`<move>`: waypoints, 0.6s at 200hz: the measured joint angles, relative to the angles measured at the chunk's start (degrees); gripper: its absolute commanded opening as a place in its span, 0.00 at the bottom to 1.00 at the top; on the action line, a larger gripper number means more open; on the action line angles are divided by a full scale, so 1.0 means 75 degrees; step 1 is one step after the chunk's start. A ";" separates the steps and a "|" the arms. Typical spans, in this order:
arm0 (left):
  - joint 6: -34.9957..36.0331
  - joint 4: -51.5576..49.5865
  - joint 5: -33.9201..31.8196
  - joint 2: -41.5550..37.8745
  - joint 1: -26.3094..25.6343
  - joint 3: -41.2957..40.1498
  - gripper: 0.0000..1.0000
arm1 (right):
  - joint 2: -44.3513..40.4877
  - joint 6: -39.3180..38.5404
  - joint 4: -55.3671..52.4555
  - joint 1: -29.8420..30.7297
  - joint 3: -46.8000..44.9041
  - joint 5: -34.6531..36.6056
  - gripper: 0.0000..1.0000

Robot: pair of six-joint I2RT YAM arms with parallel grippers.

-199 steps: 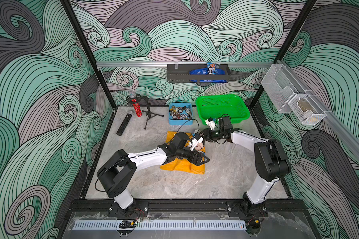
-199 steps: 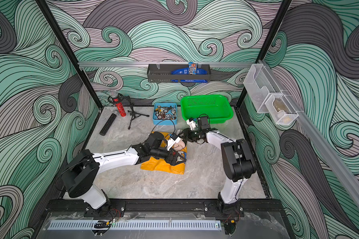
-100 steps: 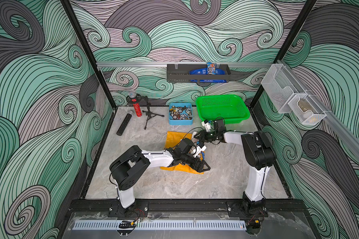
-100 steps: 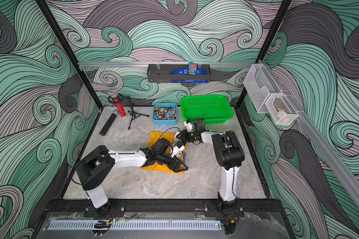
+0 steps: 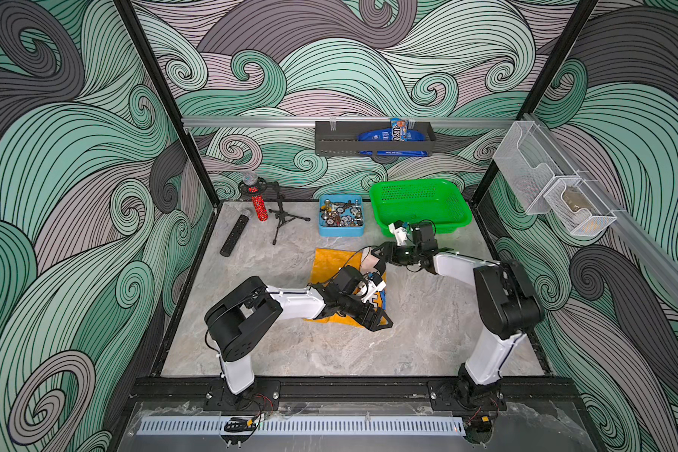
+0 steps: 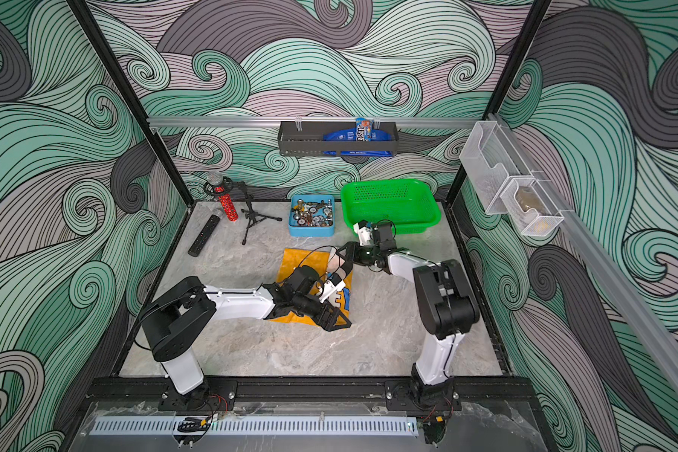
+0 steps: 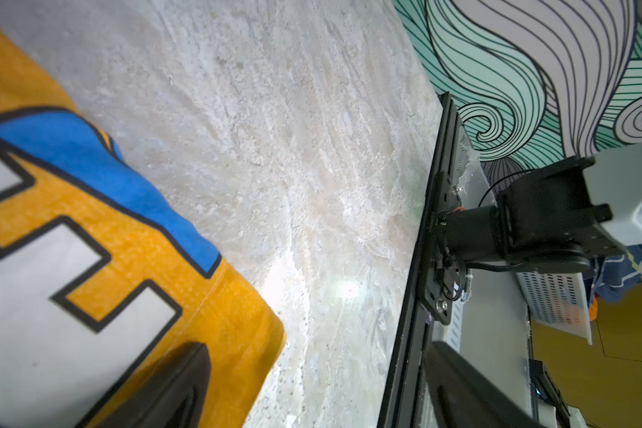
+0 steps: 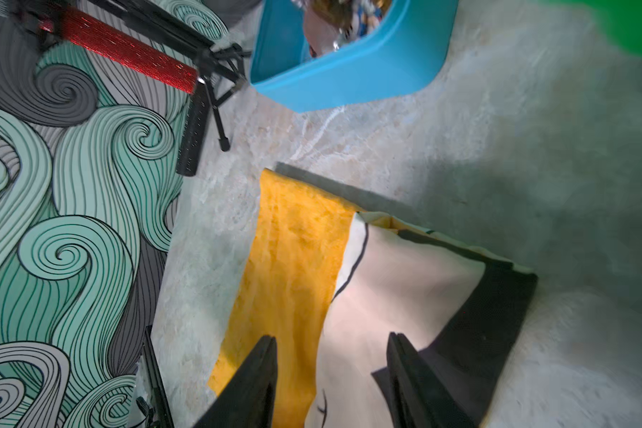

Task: Roll up the pillowcase
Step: Roll the pillowcase at the center of the board.

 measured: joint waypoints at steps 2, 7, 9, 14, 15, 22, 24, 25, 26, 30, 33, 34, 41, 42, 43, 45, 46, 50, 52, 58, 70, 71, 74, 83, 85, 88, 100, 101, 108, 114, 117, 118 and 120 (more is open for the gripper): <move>0.0012 -0.0026 -0.0003 -0.0029 0.0003 0.0035 0.94 | -0.0085 0.0003 -0.0023 -0.0017 -0.0041 0.0000 0.55; 0.0020 -0.0102 0.0000 -0.0093 0.0003 0.0108 0.94 | -0.0367 0.0009 -0.0090 -0.0076 -0.0198 0.0006 0.56; 0.0035 -0.0131 -0.0006 -0.0125 0.0006 0.0143 0.94 | -0.0455 0.0006 -0.0119 -0.0087 -0.0251 0.0009 0.56; 0.0050 -0.0204 -0.0003 -0.0207 0.0023 0.0227 0.94 | -0.0702 0.0009 -0.0189 -0.0152 -0.0414 0.0015 0.56; 0.0061 -0.0216 -0.0009 -0.0236 0.0029 0.0251 0.94 | -0.0737 0.0009 -0.0207 -0.0157 -0.0434 0.0015 0.56; 0.0105 -0.0312 -0.0009 -0.0350 0.0055 0.0350 0.94 | -0.1017 0.0012 -0.0356 -0.0219 -0.0647 0.0023 0.56; 0.0122 -0.0332 -0.0015 -0.0388 0.0064 0.0379 0.94 | -0.1096 0.0020 -0.0405 -0.0230 -0.0717 0.0029 0.56; 0.0128 -0.0341 -0.0015 -0.0399 0.0067 0.0385 0.94 | -0.1119 0.0023 -0.0420 -0.0236 -0.0740 0.0023 0.56; 0.0140 -0.0353 -0.0015 -0.0423 0.0073 0.0402 0.94 | -0.1139 0.0020 -0.0437 -0.0239 -0.0761 0.0020 0.56; 0.0172 -0.0396 -0.0020 -0.0498 0.0102 0.0443 0.94 | -0.1241 0.0023 -0.0530 -0.0248 -0.0877 0.0006 0.57; 0.0192 -0.0431 -0.0023 -0.0548 0.0117 0.0469 0.95 | -0.1303 0.0032 -0.0586 -0.0248 -0.0968 -0.0006 0.57; 0.0195 -0.0434 -0.0023 -0.0562 0.0122 0.0475 0.95 | -0.1329 0.0032 -0.0621 -0.0248 -0.1011 -0.0020 0.57; 0.0265 -0.0504 -0.0032 -0.0694 0.0201 0.0519 0.95 | -0.1422 0.0044 -0.0749 -0.0239 -0.1227 -0.0079 0.57; 0.0283 -0.0519 -0.0038 -0.0720 0.0224 0.0527 0.95 | -0.1428 0.0044 -0.0766 -0.0236 -0.1253 -0.0082 0.57; 0.0291 -0.0530 -0.0038 -0.0737 0.0239 0.0530 0.95 | -0.1437 0.0047 -0.0784 -0.0236 -0.1279 -0.0085 0.57; 0.0312 -0.0554 -0.0044 -0.0769 0.0271 0.0542 0.95 | -0.1457 0.0067 -0.0822 -0.0236 -0.1352 -0.0099 0.57; 0.0318 -0.0560 -0.0044 -0.0781 0.0283 0.0545 0.95 | -0.1463 0.0064 -0.0839 -0.0233 -0.1378 -0.0102 0.57; 0.0358 -0.0612 -0.0055 -0.0845 0.0350 0.0562 0.95 | -0.1480 0.0073 -0.0915 -0.0233 -0.1501 -0.0125 0.57; 0.0373 -0.0632 -0.0055 -0.0874 0.0391 0.0562 0.95 | -0.1489 0.0079 -0.0956 -0.0227 -0.1574 -0.0134 0.57; 0.0428 -0.0682 -0.0067 -0.0959 0.0527 0.0562 0.95 | -0.1489 0.0099 -0.1081 -0.0213 -0.1757 -0.0166 0.57; 0.0536 -0.0836 -0.0090 -0.1105 0.0825 0.0562 0.95 | -0.1457 0.0125 -0.1349 -0.0166 -0.1970 -0.0227 0.58; 0.0545 -0.0839 -0.0090 -0.1107 0.0842 0.0562 0.95 | -0.1451 0.0125 -0.1364 -0.0163 -0.1982 -0.0230 0.58; 0.0568 -0.0874 -0.0093 -0.1142 0.0924 0.0562 0.95 | -0.1443 0.0125 -0.1419 -0.0146 -0.2005 -0.0254 0.58; 0.0653 -0.0959 -0.0114 -0.1207 0.1142 0.0562 0.95 | -0.1346 0.0137 -0.1515 -0.0108 -0.2011 -0.0323 0.60; 0.0673 -0.0979 -0.0114 -0.1227 0.1195 0.0562 0.95 | -0.1326 0.0134 -0.1515 -0.0102 -0.2005 -0.0344 0.61; 0.0699 -0.1011 -0.0128 -0.1244 0.1256 0.0560 0.95 | -0.1291 0.0137 -0.1513 -0.0096 -0.1996 -0.0358 0.61; 0.0793 -0.1157 -0.0163 -0.1335 0.1524 0.0560 0.95 | -0.1113 0.0157 -0.1507 -0.0070 -0.1926 -0.0417 0.61; 0.0799 -0.1166 -0.0169 -0.1338 0.1539 0.0557 0.95 | -0.1102 0.0154 -0.1507 -0.0070 -0.1920 -0.0420 0.61; 0.0854 -0.1221 -0.0201 -0.1399 0.1690 0.0533 0.95 | -0.0962 0.0166 -0.1492 -0.0064 -0.1871 -0.0460 0.61; 0.0892 -0.1247 -0.0213 -0.1457 0.1798 0.0498 0.96 | -0.0866 0.0181 -0.1469 -0.0061 -0.1845 -0.0501 0.61; 0.0903 -0.1268 -0.0219 -0.1501 0.1848 0.0475 0.95 | -0.0807 0.0189 -0.1445 -0.0058 -0.1833 -0.0542 0.61; 0.0912 -0.1271 -0.0224 -0.1513 0.1874 0.0463 0.96 | -0.0784 0.0189 -0.1443 -0.0058 -0.1827 -0.0554 0.61; 0.0918 -0.1282 -0.0227 -0.1530 0.1897 0.0449 0.95 | -0.0758 0.0192 -0.1437 -0.0058 -0.1818 -0.0557 0.61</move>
